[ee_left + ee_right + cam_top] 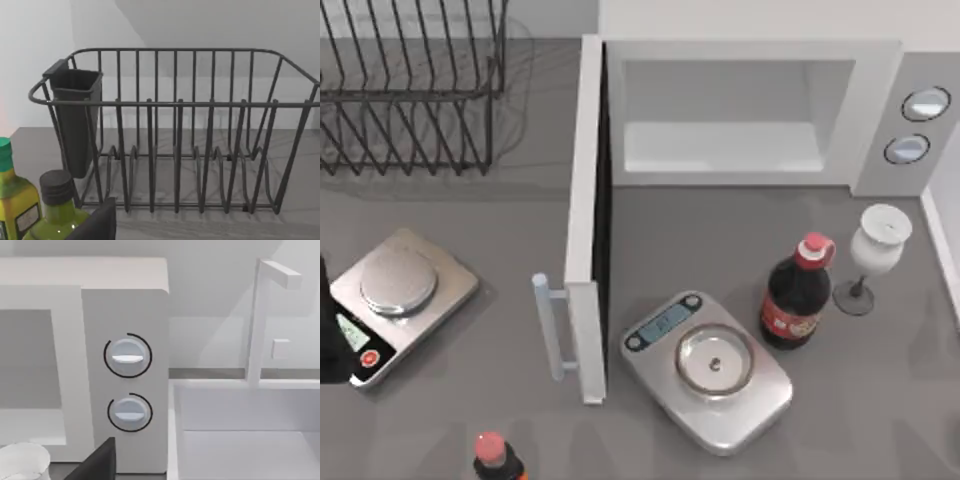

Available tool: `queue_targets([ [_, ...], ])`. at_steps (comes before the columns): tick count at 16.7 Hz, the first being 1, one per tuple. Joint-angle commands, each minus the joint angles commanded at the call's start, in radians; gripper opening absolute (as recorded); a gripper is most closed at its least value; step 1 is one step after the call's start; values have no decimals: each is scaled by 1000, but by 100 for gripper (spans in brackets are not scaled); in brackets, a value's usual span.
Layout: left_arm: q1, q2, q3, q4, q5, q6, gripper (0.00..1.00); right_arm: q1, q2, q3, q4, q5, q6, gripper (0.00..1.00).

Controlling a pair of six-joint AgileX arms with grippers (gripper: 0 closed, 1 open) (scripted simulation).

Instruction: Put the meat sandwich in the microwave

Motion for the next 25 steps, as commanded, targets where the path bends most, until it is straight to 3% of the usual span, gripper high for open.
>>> queue_targets([
  [6, 0, 0, 0, 0, 0, 0, 100, 10, 109, 97, -105, 0, -108, 100],
  [19, 0, 0, 0, 0, 0, 0, 100, 61, 1169, 632, -801, 1, -1042, 100],
  [25, 0, 0, 0, 0, 0, 0, 100, 75, 1373, 780, -981, 2, -1243, 100],
])
